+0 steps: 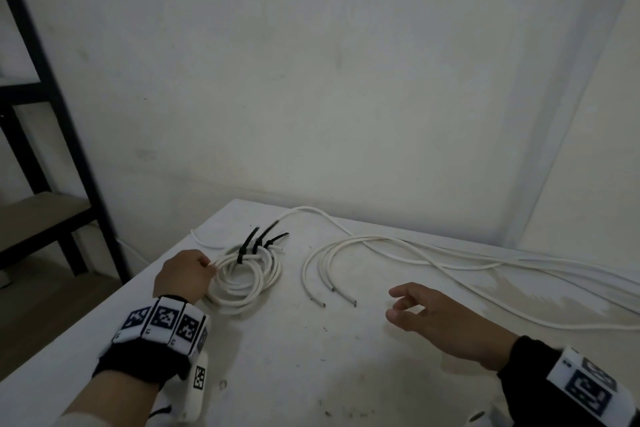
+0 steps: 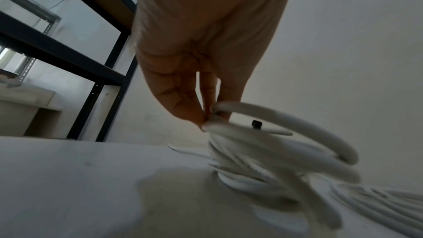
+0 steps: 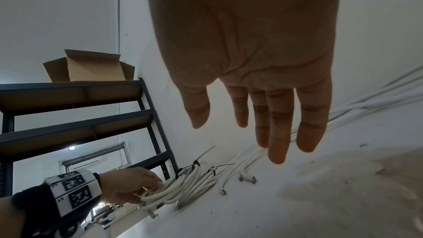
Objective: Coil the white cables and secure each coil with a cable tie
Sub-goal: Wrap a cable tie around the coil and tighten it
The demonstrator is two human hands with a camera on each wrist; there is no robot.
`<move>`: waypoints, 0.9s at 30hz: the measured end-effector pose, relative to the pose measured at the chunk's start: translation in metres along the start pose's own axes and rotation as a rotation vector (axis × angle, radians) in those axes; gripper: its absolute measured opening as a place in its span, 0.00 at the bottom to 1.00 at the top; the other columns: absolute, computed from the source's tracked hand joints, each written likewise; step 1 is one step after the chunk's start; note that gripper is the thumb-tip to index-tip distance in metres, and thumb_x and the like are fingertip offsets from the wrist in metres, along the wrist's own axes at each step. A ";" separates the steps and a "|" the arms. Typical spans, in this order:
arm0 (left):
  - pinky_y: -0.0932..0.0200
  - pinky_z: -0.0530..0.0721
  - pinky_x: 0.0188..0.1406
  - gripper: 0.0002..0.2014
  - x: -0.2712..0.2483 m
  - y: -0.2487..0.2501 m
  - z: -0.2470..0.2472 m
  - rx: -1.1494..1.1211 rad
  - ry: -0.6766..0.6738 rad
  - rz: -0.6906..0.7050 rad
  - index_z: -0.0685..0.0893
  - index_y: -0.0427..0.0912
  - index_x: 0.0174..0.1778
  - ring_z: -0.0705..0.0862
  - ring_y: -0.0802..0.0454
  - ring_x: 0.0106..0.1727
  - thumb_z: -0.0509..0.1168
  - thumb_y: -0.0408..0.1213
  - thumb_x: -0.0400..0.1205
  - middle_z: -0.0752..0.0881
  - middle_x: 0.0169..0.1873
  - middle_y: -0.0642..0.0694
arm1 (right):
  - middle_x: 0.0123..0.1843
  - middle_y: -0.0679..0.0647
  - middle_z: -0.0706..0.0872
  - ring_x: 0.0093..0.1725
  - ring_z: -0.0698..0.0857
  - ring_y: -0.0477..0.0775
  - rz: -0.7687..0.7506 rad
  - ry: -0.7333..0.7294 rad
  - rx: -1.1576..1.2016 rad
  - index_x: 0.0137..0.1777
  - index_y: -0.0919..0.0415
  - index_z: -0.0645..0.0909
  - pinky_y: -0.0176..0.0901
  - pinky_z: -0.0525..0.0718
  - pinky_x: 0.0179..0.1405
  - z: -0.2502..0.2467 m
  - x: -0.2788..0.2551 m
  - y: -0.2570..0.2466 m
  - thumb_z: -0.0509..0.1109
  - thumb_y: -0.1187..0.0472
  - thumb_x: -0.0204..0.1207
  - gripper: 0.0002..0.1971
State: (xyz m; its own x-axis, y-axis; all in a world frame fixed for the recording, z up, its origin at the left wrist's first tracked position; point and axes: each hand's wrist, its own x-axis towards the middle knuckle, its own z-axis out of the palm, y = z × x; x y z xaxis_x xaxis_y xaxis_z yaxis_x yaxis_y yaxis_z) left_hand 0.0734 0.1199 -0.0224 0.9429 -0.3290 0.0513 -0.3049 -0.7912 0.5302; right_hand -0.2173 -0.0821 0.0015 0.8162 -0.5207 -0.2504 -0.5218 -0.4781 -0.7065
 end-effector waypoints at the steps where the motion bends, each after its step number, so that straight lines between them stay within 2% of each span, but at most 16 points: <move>1: 0.52 0.76 0.58 0.11 0.000 0.000 -0.001 0.037 -0.016 -0.009 0.84 0.36 0.53 0.80 0.38 0.60 0.64 0.37 0.80 0.84 0.58 0.37 | 0.60 0.41 0.78 0.55 0.81 0.42 0.001 -0.007 -0.008 0.68 0.44 0.70 0.30 0.73 0.45 0.000 -0.001 0.002 0.64 0.42 0.76 0.21; 7: 0.54 0.75 0.55 0.06 -0.002 0.005 -0.002 0.066 -0.006 0.003 0.83 0.37 0.45 0.81 0.38 0.58 0.64 0.35 0.80 0.85 0.54 0.36 | 0.58 0.40 0.78 0.55 0.81 0.42 -0.009 -0.011 -0.010 0.67 0.44 0.70 0.30 0.74 0.48 0.002 -0.002 0.007 0.65 0.43 0.76 0.21; 11: 0.51 0.75 0.59 0.11 0.002 0.012 -0.004 -0.020 0.015 0.013 0.84 0.35 0.55 0.80 0.37 0.61 0.64 0.36 0.80 0.84 0.58 0.35 | 0.58 0.40 0.79 0.55 0.82 0.43 -0.010 -0.005 -0.005 0.66 0.43 0.70 0.32 0.74 0.50 0.000 -0.002 0.011 0.65 0.43 0.75 0.20; 18: 0.51 0.75 0.59 0.12 0.014 0.035 -0.010 0.007 0.059 0.043 0.85 0.32 0.55 0.79 0.35 0.62 0.62 0.34 0.81 0.83 0.60 0.33 | 0.57 0.41 0.79 0.51 0.83 0.42 0.004 0.022 -0.018 0.63 0.41 0.69 0.30 0.75 0.45 -0.009 -0.003 0.023 0.66 0.43 0.75 0.18; 20: 0.52 0.76 0.56 0.11 0.015 0.034 -0.008 0.088 0.016 0.018 0.86 0.32 0.51 0.80 0.35 0.60 0.61 0.34 0.82 0.84 0.58 0.33 | 0.57 0.41 0.79 0.52 0.83 0.42 0.015 0.000 -0.026 0.64 0.41 0.69 0.31 0.76 0.48 -0.009 -0.003 0.026 0.65 0.42 0.75 0.18; 23: 0.56 0.74 0.46 0.09 0.015 0.023 -0.001 0.176 -0.037 0.004 0.86 0.37 0.39 0.83 0.38 0.54 0.61 0.33 0.80 0.87 0.52 0.34 | 0.58 0.41 0.79 0.52 0.83 0.42 0.030 -0.026 -0.037 0.65 0.41 0.69 0.32 0.77 0.50 -0.009 -0.003 0.029 0.65 0.42 0.75 0.20; 25: 0.56 0.74 0.43 0.12 0.015 0.016 0.002 0.185 -0.040 -0.002 0.82 0.37 0.29 0.83 0.39 0.46 0.62 0.33 0.79 0.87 0.46 0.34 | 0.57 0.41 0.79 0.51 0.82 0.41 0.022 -0.015 -0.041 0.66 0.42 0.70 0.30 0.75 0.46 -0.010 -0.002 0.030 0.65 0.42 0.75 0.20; 27: 0.57 0.74 0.41 0.14 0.015 0.012 0.002 0.197 -0.041 -0.018 0.80 0.38 0.25 0.81 0.41 0.41 0.64 0.34 0.78 0.87 0.41 0.34 | 0.57 0.41 0.79 0.50 0.81 0.40 0.013 -0.004 -0.035 0.66 0.43 0.70 0.28 0.73 0.43 -0.010 0.001 0.028 0.65 0.43 0.76 0.19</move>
State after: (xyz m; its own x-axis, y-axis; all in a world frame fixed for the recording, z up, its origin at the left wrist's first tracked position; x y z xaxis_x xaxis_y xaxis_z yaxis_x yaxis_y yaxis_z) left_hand 0.0836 0.1040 -0.0167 0.9433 -0.3318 0.0066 -0.3124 -0.8812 0.3549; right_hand -0.2336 -0.1029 -0.0122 0.8103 -0.5241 -0.2623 -0.5407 -0.4959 -0.6795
